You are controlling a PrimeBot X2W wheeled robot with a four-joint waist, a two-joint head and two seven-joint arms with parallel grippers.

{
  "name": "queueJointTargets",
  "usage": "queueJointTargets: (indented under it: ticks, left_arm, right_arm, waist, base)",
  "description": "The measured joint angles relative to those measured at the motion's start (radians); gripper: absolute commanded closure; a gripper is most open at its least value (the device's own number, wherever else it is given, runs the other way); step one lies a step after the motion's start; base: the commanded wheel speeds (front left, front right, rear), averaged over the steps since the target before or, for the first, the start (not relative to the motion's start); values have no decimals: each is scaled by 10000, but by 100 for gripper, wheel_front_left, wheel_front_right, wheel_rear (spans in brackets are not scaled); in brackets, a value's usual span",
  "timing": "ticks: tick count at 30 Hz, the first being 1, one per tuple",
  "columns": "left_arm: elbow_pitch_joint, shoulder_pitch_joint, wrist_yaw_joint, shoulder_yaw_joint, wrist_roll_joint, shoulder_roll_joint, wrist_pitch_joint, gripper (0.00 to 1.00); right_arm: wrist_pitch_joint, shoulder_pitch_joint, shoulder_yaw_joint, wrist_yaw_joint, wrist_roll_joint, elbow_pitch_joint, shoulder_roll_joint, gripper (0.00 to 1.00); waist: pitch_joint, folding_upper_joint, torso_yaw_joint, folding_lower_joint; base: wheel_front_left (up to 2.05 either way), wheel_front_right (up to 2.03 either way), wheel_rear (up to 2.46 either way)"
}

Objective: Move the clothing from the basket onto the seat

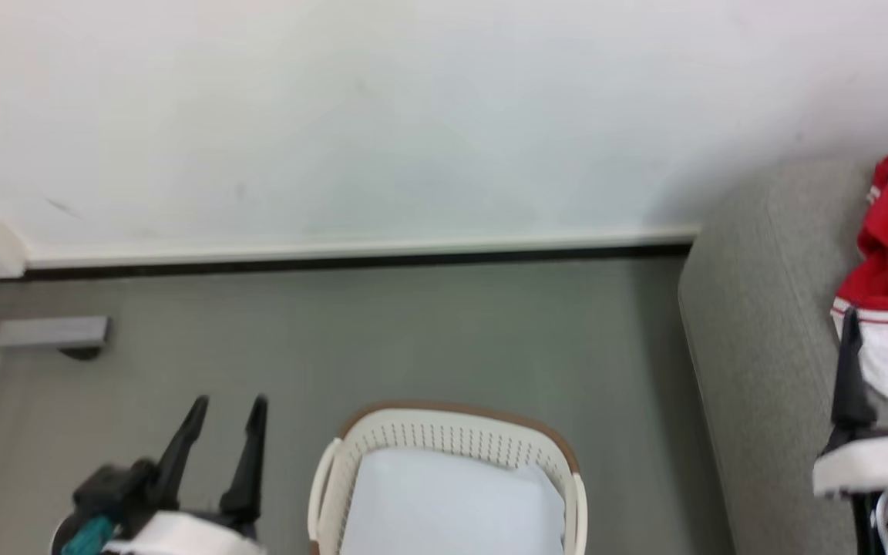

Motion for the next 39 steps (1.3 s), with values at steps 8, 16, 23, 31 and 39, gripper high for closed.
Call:
queueJointTargets:
  ticks: [8,16,23,31,39]
  left_arm:
    - [512,1248,-382,1557,702,-740,0,0]
    - [790,1938,-1340,2571,1670,-1440,0,0]
    - [888,2105,-1751,3252,2284,-1937,0,0]
    - [928,2193,-1946,3691,2642,-2230,0,0]
    - [823,2210,-1990,3645,2746,-2334,0,0]
  right_arm:
    - [-2,2240,965,0,441,-963,-8,0]
    - [-2,3250,1649,2,564,-1145,-6,0]
    - [-2,3407,1937,2,560,-1020,-12,0]
    - [-2,3399,2052,2,476,-926,-10,0]
    - [-2,3385,2178,2,476,-888,-8,0]
  waist:
    - [-1231,0,563,0]
    - [-1658,0,518,2]
    - [-1707,0,249,4]
    - [-1766,0,228,4]
    - [-1776,0,269,4]
  base:
    - [0,0,0]
    - [0,0,0]
    - [0,0,0]
    - [0,0,0]
    - [0,0,0]
